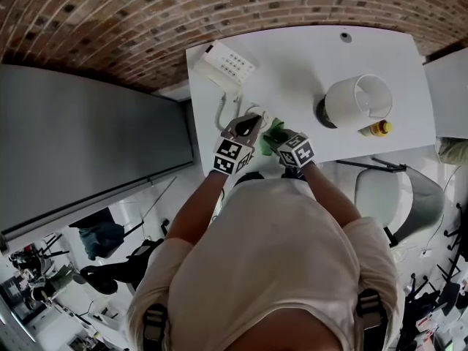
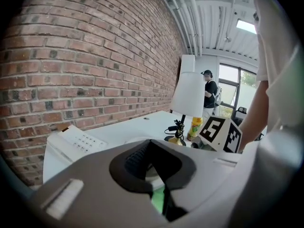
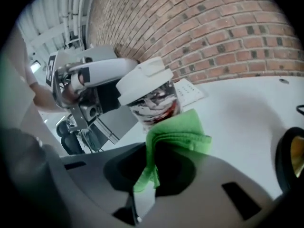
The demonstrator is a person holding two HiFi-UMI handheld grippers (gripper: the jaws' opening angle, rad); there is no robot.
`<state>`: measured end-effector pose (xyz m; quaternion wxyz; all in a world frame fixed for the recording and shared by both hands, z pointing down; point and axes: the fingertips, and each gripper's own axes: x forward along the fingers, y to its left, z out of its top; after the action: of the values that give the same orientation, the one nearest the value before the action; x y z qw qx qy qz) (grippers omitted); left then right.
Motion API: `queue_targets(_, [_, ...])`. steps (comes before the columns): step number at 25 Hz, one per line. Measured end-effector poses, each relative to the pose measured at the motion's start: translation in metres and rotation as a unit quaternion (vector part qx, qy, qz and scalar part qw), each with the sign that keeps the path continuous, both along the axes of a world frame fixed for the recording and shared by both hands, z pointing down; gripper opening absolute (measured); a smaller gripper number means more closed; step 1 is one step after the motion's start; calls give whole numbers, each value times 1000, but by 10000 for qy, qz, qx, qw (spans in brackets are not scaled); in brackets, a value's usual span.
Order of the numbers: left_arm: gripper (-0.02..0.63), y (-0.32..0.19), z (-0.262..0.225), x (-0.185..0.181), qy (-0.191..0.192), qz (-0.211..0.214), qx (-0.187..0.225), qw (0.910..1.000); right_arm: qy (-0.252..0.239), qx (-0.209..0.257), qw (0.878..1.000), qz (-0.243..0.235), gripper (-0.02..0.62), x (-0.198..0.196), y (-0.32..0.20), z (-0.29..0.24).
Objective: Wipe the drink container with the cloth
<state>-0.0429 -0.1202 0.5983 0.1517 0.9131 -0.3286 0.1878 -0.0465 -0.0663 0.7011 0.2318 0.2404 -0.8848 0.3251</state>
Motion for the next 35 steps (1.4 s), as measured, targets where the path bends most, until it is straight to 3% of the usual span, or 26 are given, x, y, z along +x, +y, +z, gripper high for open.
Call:
queue_targets(7, [8, 1, 0, 0, -7, 33, 11, 10000, -80, -66, 9999, 33, 43, -3, 7, -3])
queue_targets(14, [8, 1, 1, 1, -14, 37, 13, 10000, 215, -38, 9979, 611, 43, 45, -3, 5])
queue_targets(23, [8, 1, 0, 1, -18, 17, -26, 10000, 1302, 787, 9880, -285, 43, 55, -63, -17])
queue_targets(30, [8, 1, -1, 1, -13, 39, -21, 10000, 992, 331, 9945, 43, 43, 46, -96, 18])
queue_targets(35, [8, 2, 0, 2, -26, 108, -27, 9999, 1196, 440, 9904, -541, 43, 36, -91, 33])
